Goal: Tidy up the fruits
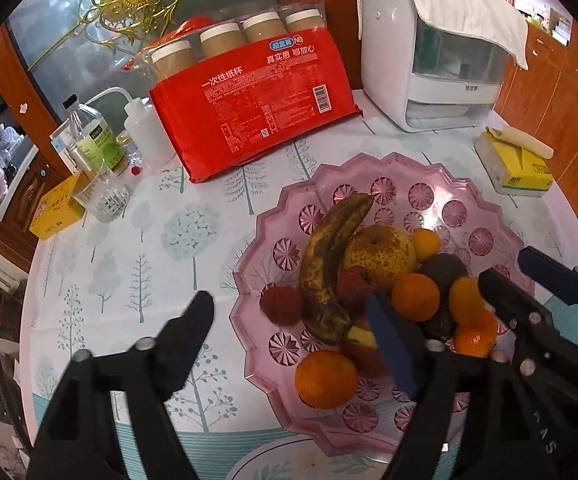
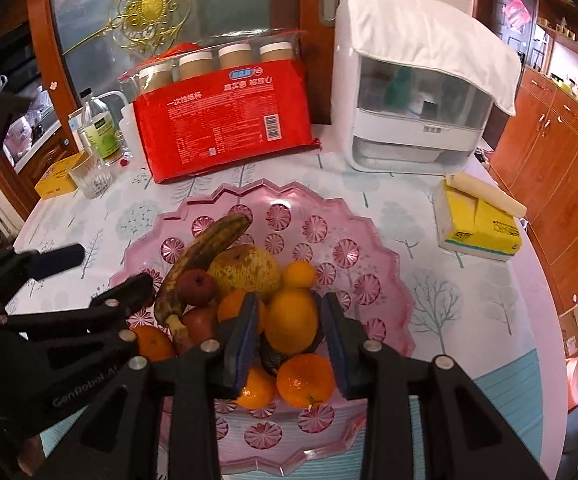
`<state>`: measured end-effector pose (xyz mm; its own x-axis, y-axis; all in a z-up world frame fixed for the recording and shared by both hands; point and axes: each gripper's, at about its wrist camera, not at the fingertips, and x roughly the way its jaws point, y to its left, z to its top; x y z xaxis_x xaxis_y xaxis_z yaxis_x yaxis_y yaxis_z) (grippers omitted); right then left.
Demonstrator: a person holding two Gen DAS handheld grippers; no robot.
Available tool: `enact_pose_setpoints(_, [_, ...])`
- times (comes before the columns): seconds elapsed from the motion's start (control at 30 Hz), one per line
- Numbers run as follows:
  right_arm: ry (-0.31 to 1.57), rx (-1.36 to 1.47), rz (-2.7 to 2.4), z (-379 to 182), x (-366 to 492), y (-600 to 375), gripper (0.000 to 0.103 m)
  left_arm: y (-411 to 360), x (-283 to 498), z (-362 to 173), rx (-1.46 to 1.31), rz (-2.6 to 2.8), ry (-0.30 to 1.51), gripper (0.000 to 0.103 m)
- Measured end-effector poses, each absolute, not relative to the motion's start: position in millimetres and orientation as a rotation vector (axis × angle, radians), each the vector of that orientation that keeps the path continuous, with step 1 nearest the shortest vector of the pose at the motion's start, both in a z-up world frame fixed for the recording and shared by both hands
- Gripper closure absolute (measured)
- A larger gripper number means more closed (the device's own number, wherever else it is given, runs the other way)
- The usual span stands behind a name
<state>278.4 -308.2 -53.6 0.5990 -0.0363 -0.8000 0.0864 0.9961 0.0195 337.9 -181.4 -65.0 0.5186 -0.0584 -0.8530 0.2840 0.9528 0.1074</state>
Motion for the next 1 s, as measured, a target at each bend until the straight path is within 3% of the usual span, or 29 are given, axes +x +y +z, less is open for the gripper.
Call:
enact_pose_setpoints(0.27, [0.915, 0.065, -0.089, -52, 275, -312, 0.049, -174, 337, -64, 0.228, -0.186, 1.024, 0.015])
enact_pose_setpoints(0.8, [0.89, 0.102, -0.07, -30, 249, -310, 0.042, -154, 298, -35, 0.187, -0.16, 1.017, 0.01])
enact_pose_setpoints(1.0, [0.886, 0.103, -0.055, -19, 233, -304, 0.04, -142, 271, -18, 0.158, -0.15, 0.995, 0.004])
